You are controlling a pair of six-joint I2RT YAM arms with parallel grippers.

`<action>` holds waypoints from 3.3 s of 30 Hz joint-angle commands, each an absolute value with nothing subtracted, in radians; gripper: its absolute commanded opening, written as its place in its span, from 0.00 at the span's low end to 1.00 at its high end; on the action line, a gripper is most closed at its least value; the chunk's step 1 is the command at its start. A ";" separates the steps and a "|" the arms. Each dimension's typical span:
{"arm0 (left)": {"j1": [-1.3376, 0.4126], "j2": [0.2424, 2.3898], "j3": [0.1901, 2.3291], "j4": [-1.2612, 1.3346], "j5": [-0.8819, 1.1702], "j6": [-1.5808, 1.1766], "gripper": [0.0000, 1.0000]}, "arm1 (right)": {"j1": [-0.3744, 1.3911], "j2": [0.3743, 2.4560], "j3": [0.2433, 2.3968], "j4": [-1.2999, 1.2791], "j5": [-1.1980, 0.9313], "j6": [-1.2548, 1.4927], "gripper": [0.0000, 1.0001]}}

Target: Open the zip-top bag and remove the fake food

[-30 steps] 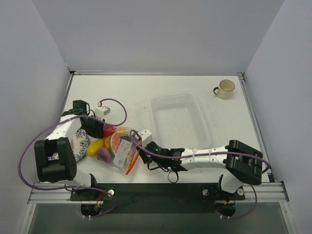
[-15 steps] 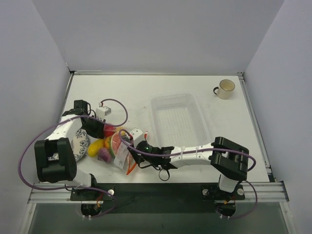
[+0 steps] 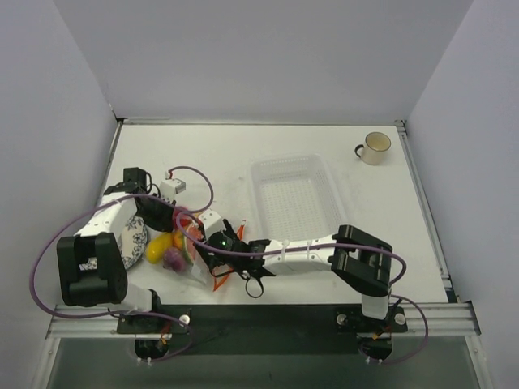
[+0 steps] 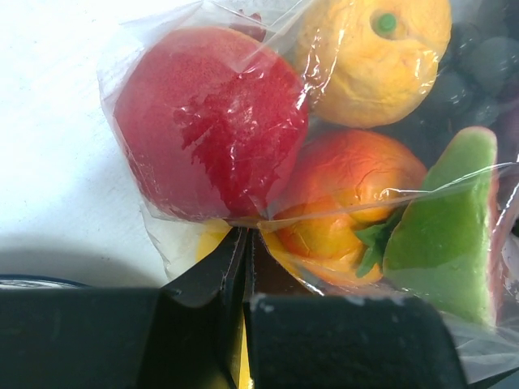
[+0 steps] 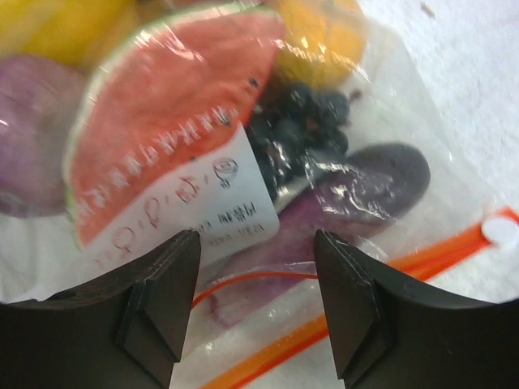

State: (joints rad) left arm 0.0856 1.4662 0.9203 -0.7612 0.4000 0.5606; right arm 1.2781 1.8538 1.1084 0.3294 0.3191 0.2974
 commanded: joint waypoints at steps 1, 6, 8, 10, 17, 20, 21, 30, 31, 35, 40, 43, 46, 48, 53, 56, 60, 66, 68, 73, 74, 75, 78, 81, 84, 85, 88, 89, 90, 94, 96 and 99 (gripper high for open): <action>0.083 1.433 0.904 -0.781 0.394 0.580 0.09 | 1.292 1.835 1.079 0.248 0.405 0.334 0.58; 0.081 1.439 0.897 -0.775 0.393 0.581 0.09 | 1.312 1.662 0.892 0.382 0.388 0.325 0.58; 0.081 1.442 0.897 -0.772 0.394 0.581 0.09 | 1.318 1.589 0.864 0.409 0.391 0.311 0.58; 0.083 1.448 0.897 -0.770 0.393 0.580 0.09 | 1.319 1.533 0.832 0.422 0.409 0.308 0.58; 0.083 1.436 0.897 -0.778 0.382 0.583 0.09 | 1.325 1.473 0.736 0.445 0.426 0.305 0.53; 0.083 1.436 0.897 -0.779 0.374 0.584 0.09 | 1.336 1.497 0.704 0.442 0.439 0.308 0.44; 0.083 1.436 0.897 -0.781 0.373 0.586 0.09 | 1.338 1.502 0.692 0.451 0.442 0.311 0.42; 0.083 1.448 0.913 -0.787 0.376 0.584 0.09 | 1.339 1.569 0.719 0.497 0.442 0.321 0.31; 0.083 1.448 0.913 -0.787 0.376 0.586 0.09 | 1.338 1.595 0.730 0.499 0.440 0.319 0.31; 0.083 1.453 0.917 -0.792 0.380 0.583 0.09 | 1.335 1.661 0.787 0.497 0.434 0.322 0.32; 0.084 1.442 0.913 -0.795 0.374 0.588 0.09 | 1.335 1.723 0.840 0.495 0.403 0.331 0.33; 0.083 1.439 0.908 -0.795 0.379 0.589 0.09 | 1.335 1.743 0.862 0.491 0.394 0.331 0.34; 0.083 1.439 0.904 -0.793 0.382 0.589 0.09 | 1.333 1.761 0.879 0.491 0.385 0.327 0.38; 0.084 1.439 0.902 -0.793 0.383 0.592 0.09 | 1.330 1.772 0.896 0.494 0.374 0.325 0.44; 0.084 1.443 0.899 -0.796 0.393 0.592 0.09 | 1.315 1.799 0.945 0.477 0.341 0.348 0.59; 0.084 1.443 0.893 -0.795 0.396 0.592 0.09 | 1.312 1.822 0.975 0.456 0.328 0.351 0.60; 0.084 1.443 0.885 -0.788 0.396 0.592 0.09 | 1.310 1.841 0.991 0.443 0.321 0.365 0.61; 0.083 1.443 0.877 -0.785 0.403 0.592 0.09 | 1.295 1.902 1.065 0.321 0.362 0.388 0.61; 0.084 1.442 0.879 -0.792 0.408 0.597 0.09 | 1.295 1.917 1.086 0.272 0.399 0.405 0.61; 0.084 1.439 0.882 -0.798 0.411 0.598 0.09 | 1.293 1.948 1.121 0.166 0.477 0.445 0.60; 0.084 1.440 0.881 -0.798 0.411 0.598 0.09 | 1.295 1.948 1.124 0.129 0.510 0.457 0.60; 0.084 1.440 0.879 -0.799 0.411 0.601 0.09 | 1.295 1.944 1.121 0.112 0.528 0.468 0.59; 0.084 1.442 0.876 -0.796 0.411 0.603 0.09 | 1.296 1.919 1.083 0.106 0.552 0.497 0.58; 0.084 1.448 0.882 -0.798 0.417 0.600 0.09 | 1.296 1.914 1.080 0.098 0.565 0.512 0.57; 0.084 1.450 0.888 -0.802 0.419 0.598 0.09 | 1.298 1.908 1.078 0.106 0.568 0.500 0.52; 0.084 1.445 0.890 -0.804 0.417 0.598 0.08 | 1.298 1.902 1.072 0.110 0.569 0.496 0.49; 0.084 1.442 0.897 -0.798 0.405 0.588 0.04 | 1.298 1.855 1.032 0.169 0.561 0.459 0.21; 0.084 1.442 0.900 -0.790 0.397 0.578 0.01 | 1.298 1.826 1.026 0.176 0.557 0.448 0.14; 0.083 1.442 0.905 -0.758 0.387 0.562 0.00 | 1.298 1.812 1.020 0.181 0.552 0.428 0.08; 0.074 1.482 1.001 -0.724 0.350 0.410 0.00 | 1.299 1.718 0.963 0.212 0.516 0.387 0.00; 0.072 1.493 1.026 -0.695 0.351 0.374 0.00 | 1.307 1.639 0.954 0.201 0.496 0.353 0.00; 0.071 1.514 1.055 -0.664 0.327 0.331 0.00 | 1.312 1.504 0.940 0.141 0.440 0.301 0.00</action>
State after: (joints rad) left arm 0.0772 1.4925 0.9813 -0.7479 0.3473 0.4297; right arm 1.3037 1.6913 0.9451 0.1776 0.4812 0.3813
